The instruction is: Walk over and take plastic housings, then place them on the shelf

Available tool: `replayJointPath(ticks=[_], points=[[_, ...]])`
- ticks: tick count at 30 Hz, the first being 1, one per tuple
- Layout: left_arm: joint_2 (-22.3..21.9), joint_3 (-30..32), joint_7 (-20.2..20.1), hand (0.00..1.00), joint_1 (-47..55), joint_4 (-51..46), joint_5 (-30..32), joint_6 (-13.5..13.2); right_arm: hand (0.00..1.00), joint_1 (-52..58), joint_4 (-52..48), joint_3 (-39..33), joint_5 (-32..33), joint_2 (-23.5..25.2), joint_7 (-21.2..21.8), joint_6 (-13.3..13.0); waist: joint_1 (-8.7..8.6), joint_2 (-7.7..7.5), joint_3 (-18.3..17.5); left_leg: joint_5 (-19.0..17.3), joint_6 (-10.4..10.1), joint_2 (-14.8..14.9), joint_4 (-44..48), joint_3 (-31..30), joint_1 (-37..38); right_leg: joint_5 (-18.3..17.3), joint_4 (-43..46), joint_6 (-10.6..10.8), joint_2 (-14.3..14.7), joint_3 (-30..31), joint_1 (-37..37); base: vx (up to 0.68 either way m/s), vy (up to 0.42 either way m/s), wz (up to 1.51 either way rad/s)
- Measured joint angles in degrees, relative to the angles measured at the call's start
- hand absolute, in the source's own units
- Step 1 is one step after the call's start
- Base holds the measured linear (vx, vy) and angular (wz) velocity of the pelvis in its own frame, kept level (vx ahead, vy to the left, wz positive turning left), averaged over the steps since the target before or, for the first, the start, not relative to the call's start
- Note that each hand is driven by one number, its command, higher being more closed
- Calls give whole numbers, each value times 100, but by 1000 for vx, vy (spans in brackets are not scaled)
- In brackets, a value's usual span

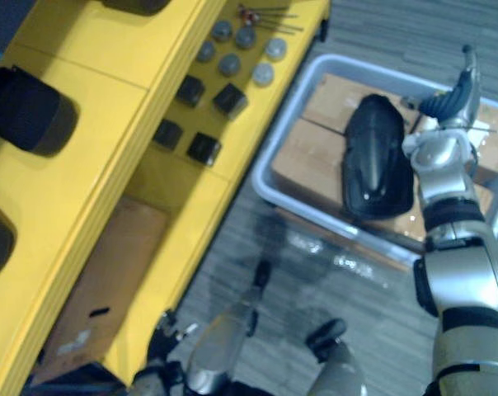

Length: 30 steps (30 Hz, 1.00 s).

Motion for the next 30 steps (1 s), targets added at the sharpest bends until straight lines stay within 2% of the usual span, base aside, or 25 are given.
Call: replayJointPath(ticks=[6, 8, 11, 15, 22, 27, 30], points=[[-22, -11, 10, 0, 0, 110, -2, -166, 0, 331, 19, -221, 381, 51, -17, 380, -50, 23, 4, 0, 0, 10, -51, 94, 28, 16, -4, -1, 4, 124, -85, -26, -24, -10], [-24, -14, 18, 0, 0, 133, -1, -182, 0, 366, 80, -321, 451, 114, 162, 552, -84, 43, 1, -1, 1, 6, -58, 136, 45, 16, -6, 0, -1, 147, -85, -24, -21, -4], [-64, -19, 29, 0, 0, 146, -1, -183, 0, 365, 110, -331, 459, 112, 313, 600, -122, 127, 31, -1, 1, 4, -60, 136, 52, 16, -5, 1, -4, 148, -81, -40, -24, 0], [-185, -81, 85, 0, -12, 252, 0, -195, 0, 366, 374, -322, 486, 111, 601, 732, -125, 343, 50, -1, 2, -6, -64, 130, 20, 15, -2, 5, -10, 143, -109, -47, -22, 1], [-194, -126, 163, 0, -16, 302, 1, -198, 0, 355, 706, -305, 426, 80, 963, 756, -120, 376, 37, 0, 3, -19, -61, 69, -93, 16, 55, 3, -25, 102, -198, -6, -22, 2], [-194, -135, 168, 0, -25, 303, 0, -196, 0, 343, 732, -292, 303, -23, 1191, 953, -104, 389, 43, -1, 3, -37, -48, -9, -117, -16, 57, -5, -49, 33, -185, -48, -21, 7], [-210, -209, 174, 0, -88, 338, 28, -194, 0, 321, 736, -172, 47, -163, 1294, 975, -55, 497, 40, -2, 5, -53, -29, -26, -156, -32, 90, -7, -78, 1, -211, -82, -16, 3]])
